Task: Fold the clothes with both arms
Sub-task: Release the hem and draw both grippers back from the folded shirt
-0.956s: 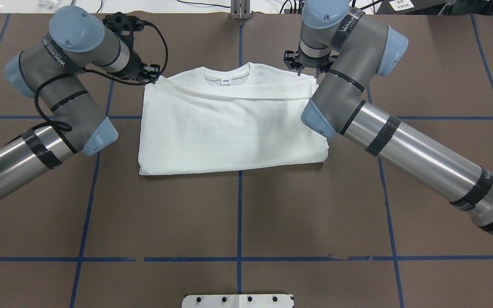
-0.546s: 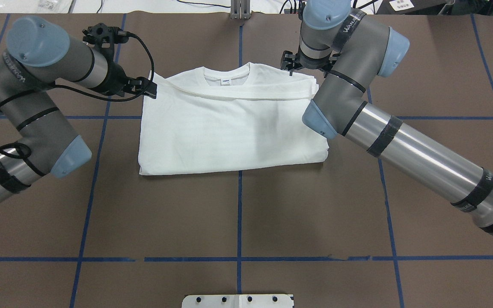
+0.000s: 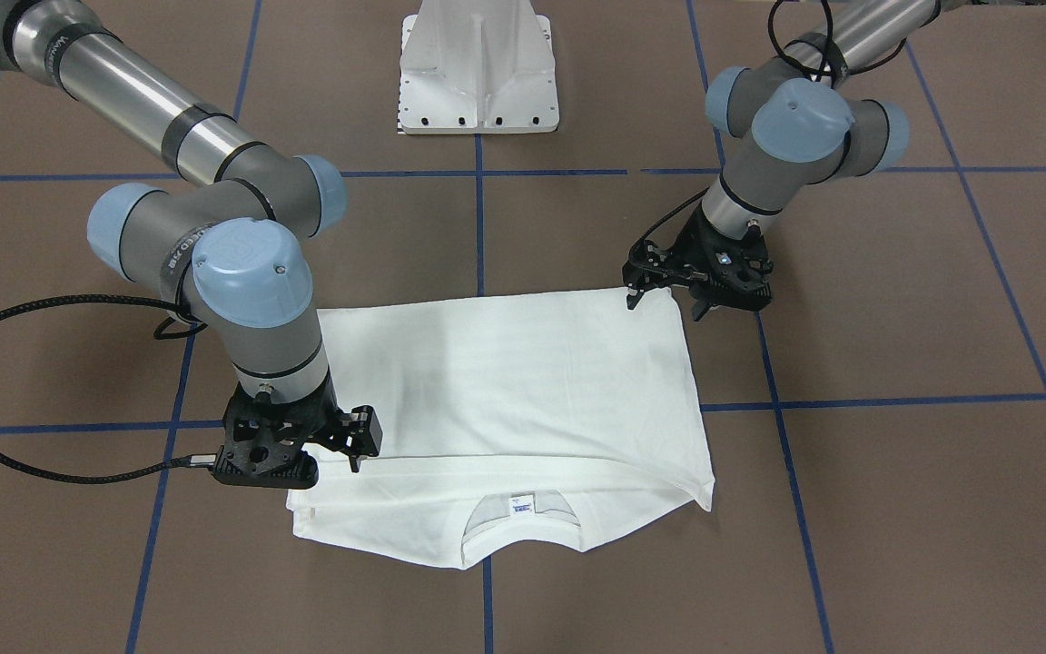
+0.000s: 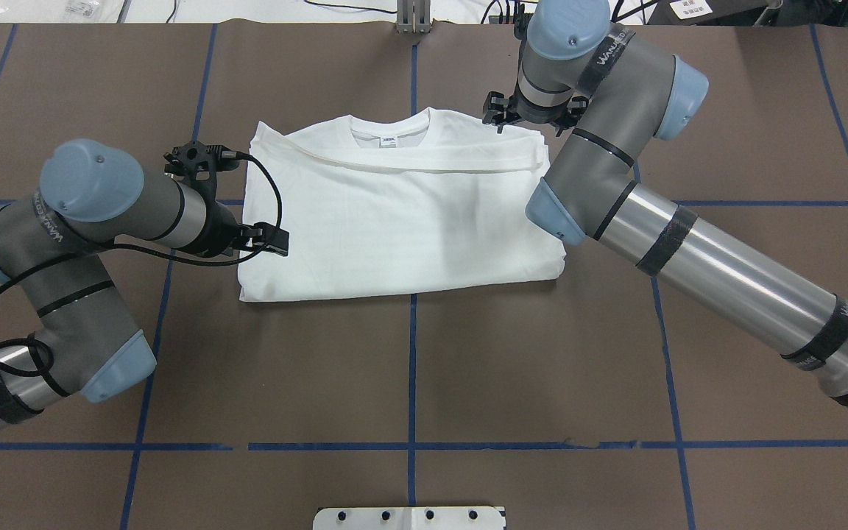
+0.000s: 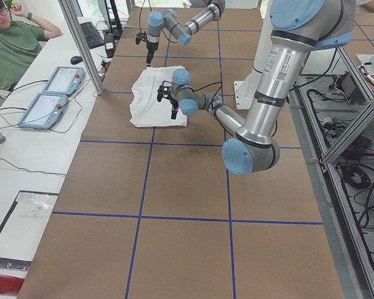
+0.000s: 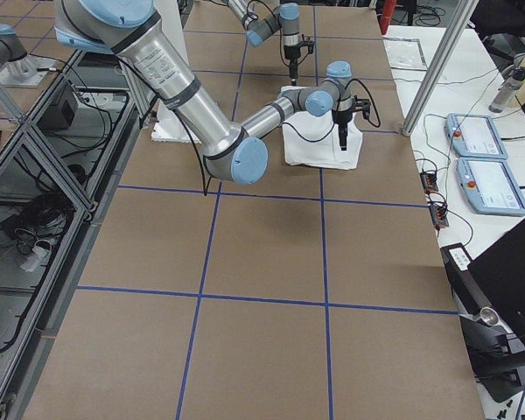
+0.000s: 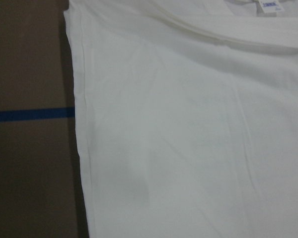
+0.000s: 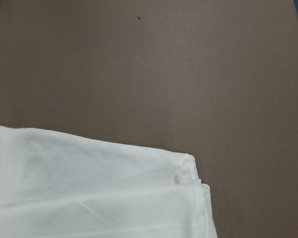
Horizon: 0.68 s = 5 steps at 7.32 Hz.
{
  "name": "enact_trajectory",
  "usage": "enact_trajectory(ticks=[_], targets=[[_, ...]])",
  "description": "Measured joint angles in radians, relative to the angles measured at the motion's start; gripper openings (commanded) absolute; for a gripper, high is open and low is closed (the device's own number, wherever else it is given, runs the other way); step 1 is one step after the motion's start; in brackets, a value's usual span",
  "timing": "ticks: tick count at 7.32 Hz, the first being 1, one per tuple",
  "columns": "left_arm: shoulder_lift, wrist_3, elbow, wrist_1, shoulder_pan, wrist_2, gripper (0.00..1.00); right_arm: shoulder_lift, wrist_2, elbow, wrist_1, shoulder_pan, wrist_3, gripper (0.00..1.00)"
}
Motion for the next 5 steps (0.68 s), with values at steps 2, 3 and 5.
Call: enact_trajectory(ticks=[2, 3, 5], targets=[[0.011, -0.017, 0.009, -0.009, 0.015, 0.044, 0.99, 0.000, 0.000, 0.005, 0.002, 0.000, 0.000, 1.00], [0.016, -0.018, 0.017, -0.010, 0.022, 0.059, 0.94, 0.000, 0.000, 0.005, 0.003, 0.000, 0.000, 1.00], [0.029, -0.020, 0.022, -0.011, 0.040, 0.066, 0.74, 0.000, 0.000, 0.009, 0.003, -0.002, 0.001, 1.00]])
